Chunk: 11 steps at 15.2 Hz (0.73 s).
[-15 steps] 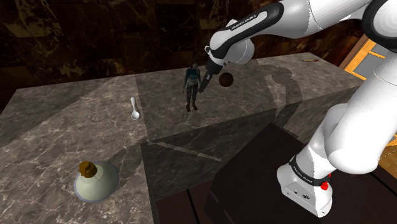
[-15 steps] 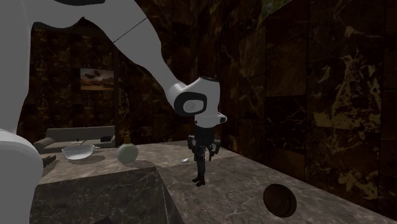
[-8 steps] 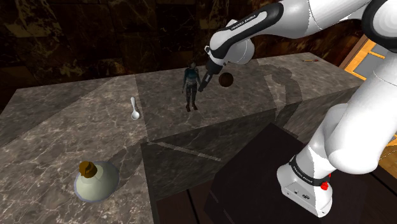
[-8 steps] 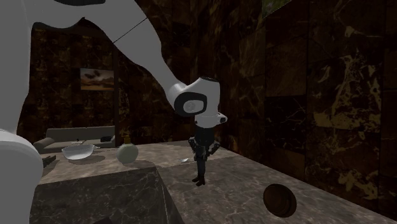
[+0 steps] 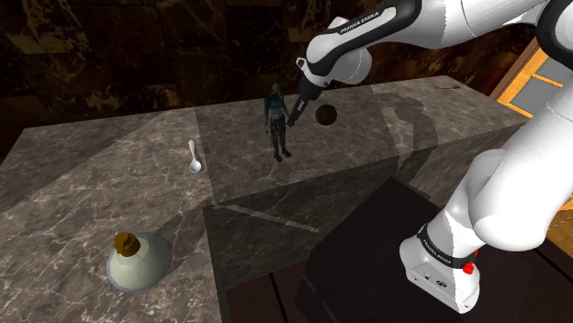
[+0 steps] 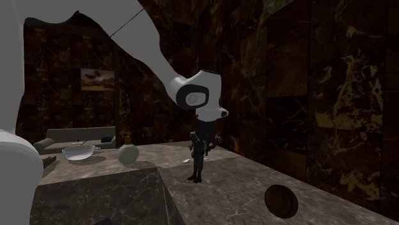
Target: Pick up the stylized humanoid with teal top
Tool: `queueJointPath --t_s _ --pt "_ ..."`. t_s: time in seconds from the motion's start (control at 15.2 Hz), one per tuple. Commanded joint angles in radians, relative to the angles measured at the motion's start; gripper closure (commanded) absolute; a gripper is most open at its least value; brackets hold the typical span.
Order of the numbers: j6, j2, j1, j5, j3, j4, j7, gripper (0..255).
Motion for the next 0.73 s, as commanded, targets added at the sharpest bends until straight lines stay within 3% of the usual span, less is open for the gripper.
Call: queueJointPath --t_s 0.0,0.66 --pt "-0.019 -0.015 0.000 -0.018 -0.001 0.009 0.019 255" --pt "-0.111 -0.073 -0.005 -0.085 -0.002 0.055 0.088 255"
